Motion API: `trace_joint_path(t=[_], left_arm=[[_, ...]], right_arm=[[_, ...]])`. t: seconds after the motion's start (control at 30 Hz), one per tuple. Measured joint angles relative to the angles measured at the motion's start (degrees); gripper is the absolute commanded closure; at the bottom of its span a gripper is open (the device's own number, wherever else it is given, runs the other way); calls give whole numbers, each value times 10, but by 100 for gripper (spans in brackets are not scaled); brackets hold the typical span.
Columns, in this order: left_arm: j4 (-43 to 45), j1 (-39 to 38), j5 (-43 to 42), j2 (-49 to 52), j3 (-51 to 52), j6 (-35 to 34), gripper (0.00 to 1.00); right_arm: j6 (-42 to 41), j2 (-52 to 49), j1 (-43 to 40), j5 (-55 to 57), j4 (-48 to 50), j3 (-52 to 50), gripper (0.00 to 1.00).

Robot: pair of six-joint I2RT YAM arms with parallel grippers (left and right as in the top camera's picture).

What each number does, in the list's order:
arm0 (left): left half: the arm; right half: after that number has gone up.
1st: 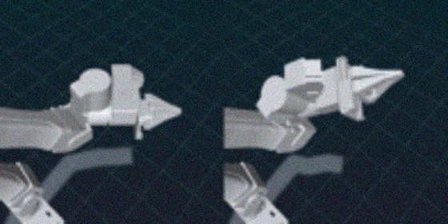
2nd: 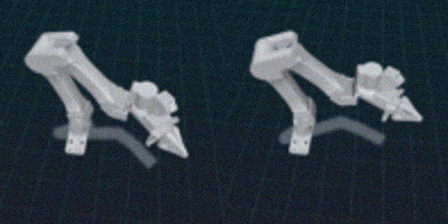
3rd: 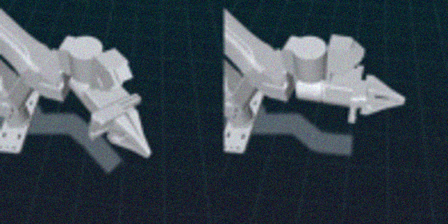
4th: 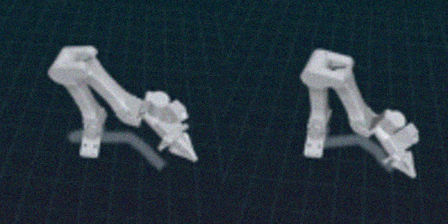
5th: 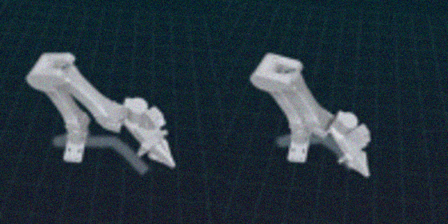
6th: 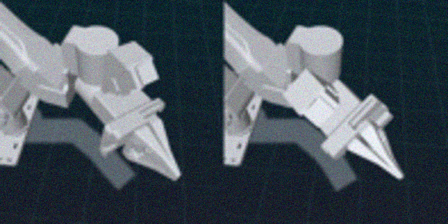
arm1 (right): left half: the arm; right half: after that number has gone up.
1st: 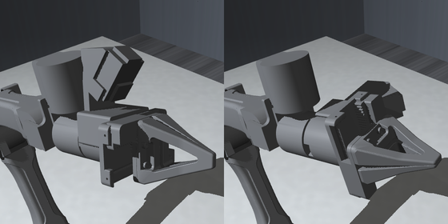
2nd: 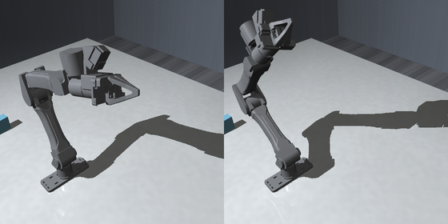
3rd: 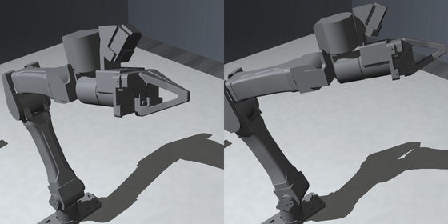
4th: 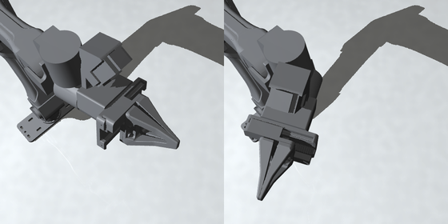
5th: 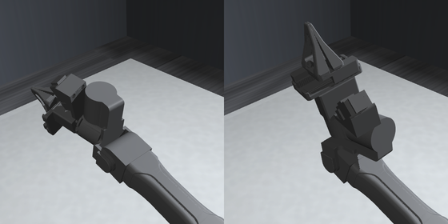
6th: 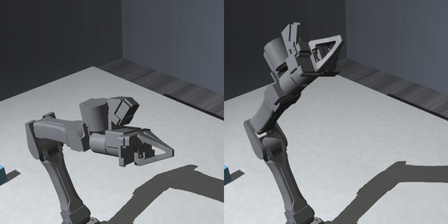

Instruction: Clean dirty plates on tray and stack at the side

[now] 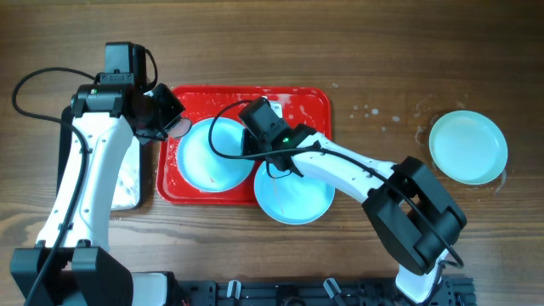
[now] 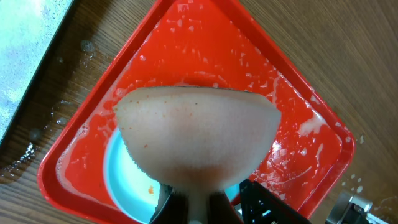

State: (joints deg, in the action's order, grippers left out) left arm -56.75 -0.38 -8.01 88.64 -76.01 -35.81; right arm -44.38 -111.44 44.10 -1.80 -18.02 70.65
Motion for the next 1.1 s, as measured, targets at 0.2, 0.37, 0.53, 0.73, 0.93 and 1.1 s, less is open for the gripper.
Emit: trace_joint_path(t=[0.2, 0.37, 0.53, 0.73, 0.93, 1.1], left_arm=[[0, 0, 0, 0, 0, 0, 96], [0, 0, 0, 0, 0, 0, 96], [0, 0, 0, 0, 0, 0, 96], [0, 0, 0, 0, 0, 0, 96], [0, 0, 0, 0, 0, 0, 96], [-2, 0, 0, 0, 0, 0, 96]], right_arm=[[44, 0, 0, -28, -69, 27, 45], [81, 35, -21, -29, -190, 71, 64], [90, 53, -59, -29, -270, 70, 75], [88, 39, -60, -29, -272, 56, 77], [87, -17, -60, -30, -255, 56, 78], [87, -31, -62, -28, -214, 55, 78]])
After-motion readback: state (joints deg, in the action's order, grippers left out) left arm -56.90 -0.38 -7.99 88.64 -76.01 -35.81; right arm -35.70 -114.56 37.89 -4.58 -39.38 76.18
